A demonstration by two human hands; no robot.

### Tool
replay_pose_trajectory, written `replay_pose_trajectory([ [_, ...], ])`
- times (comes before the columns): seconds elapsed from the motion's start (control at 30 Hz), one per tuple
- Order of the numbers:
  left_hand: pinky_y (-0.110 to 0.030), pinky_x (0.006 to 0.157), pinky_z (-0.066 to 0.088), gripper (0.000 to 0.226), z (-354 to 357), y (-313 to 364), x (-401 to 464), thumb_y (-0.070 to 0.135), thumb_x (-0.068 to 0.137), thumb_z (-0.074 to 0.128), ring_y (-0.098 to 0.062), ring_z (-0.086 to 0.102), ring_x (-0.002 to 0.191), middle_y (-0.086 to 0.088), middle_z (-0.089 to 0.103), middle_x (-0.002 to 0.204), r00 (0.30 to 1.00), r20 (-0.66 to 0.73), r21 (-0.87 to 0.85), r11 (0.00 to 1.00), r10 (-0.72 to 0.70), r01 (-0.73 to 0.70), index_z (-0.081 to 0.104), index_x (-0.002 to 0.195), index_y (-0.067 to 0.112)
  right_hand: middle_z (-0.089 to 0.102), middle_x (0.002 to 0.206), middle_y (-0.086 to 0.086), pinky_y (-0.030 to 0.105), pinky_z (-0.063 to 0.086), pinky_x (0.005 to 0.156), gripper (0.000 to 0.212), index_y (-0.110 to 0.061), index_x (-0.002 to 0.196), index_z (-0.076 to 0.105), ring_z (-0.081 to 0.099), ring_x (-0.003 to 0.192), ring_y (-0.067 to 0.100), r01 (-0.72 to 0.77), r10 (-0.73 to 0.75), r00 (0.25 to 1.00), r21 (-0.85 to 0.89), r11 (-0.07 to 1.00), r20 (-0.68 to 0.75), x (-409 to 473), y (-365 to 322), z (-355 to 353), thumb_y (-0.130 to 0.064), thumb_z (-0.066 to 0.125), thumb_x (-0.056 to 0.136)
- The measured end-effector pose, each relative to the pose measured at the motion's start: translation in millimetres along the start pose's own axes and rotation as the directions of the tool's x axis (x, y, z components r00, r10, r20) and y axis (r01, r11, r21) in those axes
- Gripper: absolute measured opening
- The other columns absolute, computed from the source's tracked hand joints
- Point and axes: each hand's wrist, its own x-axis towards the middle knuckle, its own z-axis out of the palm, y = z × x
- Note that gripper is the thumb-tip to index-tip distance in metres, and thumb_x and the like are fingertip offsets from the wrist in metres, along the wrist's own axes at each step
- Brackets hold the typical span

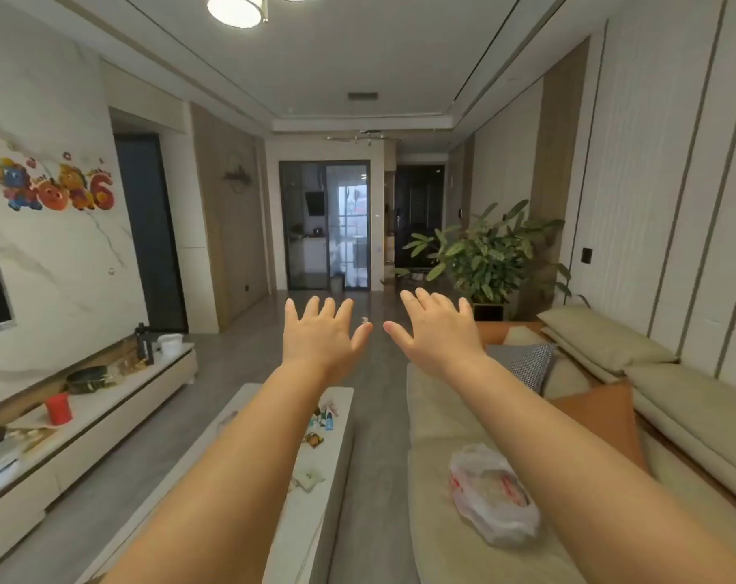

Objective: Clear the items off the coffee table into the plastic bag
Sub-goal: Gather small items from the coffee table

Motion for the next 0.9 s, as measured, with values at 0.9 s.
replay_pose_trajectory([
  [0.9, -0.045, 0.1, 0.033, 0.058, 159.1, 11.3, -104.8, 0.058, 0.096, 0.025, -0.028, 0.052, 0.119, -0.007, 0.062, 0.123, 0.894, 0.446, 0.056, 0.998, -0.049, 0.026, 0.047, 0.132, 0.018, 0.053, 0.134, 0.003, 0.045, 0.029, 0.105, 0.057, -0.018, 0.138, 0.037, 0.042, 0.129, 0.025, 0.108, -0.104, 0.897, 0.015, 0.994, 0.429, -86.9, 6.9, 161.9, -0.053, 0.037, 0.094],
])
